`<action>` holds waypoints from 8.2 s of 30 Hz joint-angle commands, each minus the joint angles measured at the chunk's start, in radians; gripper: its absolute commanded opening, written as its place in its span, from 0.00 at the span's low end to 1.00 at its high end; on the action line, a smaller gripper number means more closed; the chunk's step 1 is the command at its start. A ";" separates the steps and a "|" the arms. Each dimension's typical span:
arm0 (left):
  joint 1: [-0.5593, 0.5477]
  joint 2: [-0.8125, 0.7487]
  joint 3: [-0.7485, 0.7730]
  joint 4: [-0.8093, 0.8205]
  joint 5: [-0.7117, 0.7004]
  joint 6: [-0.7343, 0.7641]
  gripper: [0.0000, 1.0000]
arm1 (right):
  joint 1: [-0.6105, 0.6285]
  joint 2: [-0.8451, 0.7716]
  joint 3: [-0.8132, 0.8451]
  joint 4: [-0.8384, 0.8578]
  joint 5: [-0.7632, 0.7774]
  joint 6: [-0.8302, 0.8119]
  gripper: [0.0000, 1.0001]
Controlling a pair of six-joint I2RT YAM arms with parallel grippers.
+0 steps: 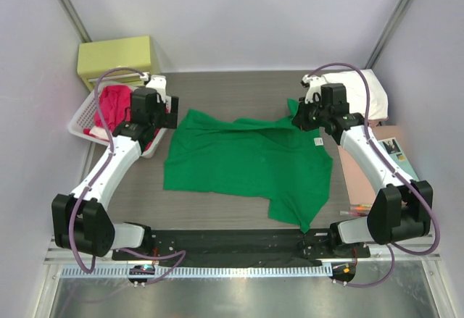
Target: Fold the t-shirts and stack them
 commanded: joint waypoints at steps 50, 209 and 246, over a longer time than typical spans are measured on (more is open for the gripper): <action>-0.088 0.878 0.616 -0.196 0.067 -0.282 0.49 | -0.016 0.009 -0.141 0.081 0.028 -0.071 0.01; -0.167 0.580 0.280 -0.098 0.158 -0.078 0.79 | -0.021 0.425 0.066 0.239 0.195 -0.096 0.47; -0.167 0.572 0.271 -0.100 0.161 -0.070 0.79 | -0.022 0.215 0.008 0.236 0.232 -0.106 0.01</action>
